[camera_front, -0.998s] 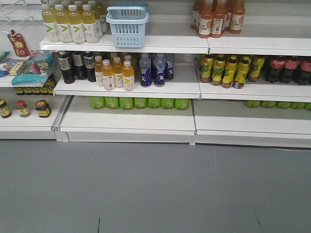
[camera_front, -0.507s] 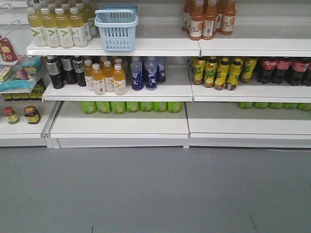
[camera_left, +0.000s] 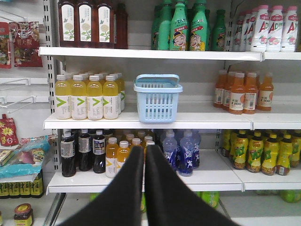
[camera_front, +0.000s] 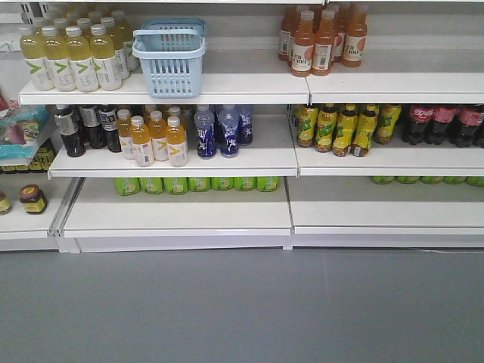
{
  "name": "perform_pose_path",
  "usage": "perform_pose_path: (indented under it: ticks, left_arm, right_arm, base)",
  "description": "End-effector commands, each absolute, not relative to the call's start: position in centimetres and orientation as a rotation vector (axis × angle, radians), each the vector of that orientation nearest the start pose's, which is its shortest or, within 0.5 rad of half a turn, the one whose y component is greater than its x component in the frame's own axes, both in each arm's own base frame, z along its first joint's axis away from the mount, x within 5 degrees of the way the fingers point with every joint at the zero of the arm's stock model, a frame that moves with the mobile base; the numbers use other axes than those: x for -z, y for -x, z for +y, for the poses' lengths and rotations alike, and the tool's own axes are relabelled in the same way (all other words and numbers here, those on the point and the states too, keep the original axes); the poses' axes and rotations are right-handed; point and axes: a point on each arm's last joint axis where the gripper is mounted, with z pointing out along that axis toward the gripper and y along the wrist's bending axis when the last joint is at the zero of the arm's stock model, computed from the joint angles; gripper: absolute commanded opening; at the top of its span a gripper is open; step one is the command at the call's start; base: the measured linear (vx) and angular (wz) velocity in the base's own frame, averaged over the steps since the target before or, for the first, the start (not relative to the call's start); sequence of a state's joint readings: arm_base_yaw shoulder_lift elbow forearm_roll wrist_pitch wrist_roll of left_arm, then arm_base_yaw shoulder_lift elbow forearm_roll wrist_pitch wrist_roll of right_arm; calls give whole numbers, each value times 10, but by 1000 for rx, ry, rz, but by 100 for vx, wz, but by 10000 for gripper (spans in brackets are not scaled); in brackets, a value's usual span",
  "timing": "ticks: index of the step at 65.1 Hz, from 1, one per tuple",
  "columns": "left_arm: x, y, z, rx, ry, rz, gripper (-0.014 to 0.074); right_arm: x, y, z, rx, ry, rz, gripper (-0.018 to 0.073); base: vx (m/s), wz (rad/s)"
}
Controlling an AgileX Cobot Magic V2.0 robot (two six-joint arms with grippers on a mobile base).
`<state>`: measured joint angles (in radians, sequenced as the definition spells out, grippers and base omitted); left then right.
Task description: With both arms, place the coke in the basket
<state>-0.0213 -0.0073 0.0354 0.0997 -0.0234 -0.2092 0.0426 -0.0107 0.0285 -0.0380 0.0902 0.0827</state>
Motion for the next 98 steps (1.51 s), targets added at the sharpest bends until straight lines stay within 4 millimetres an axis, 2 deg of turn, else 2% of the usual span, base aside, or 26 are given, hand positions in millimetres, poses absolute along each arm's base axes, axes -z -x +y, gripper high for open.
perform_pose_path:
  ticks: [1,98]
  left_arm:
    - [-222,-53,-2,129,67,1369,-6]
    - [-222,-53,-2,129,67,1369,-6]
  right_arm:
    - [-201,-56,2,-58,5,1513,-5]
    - [-201,-56,2,-58,5,1513,-5]
  base:
    - [25,0]
    - [23,1]
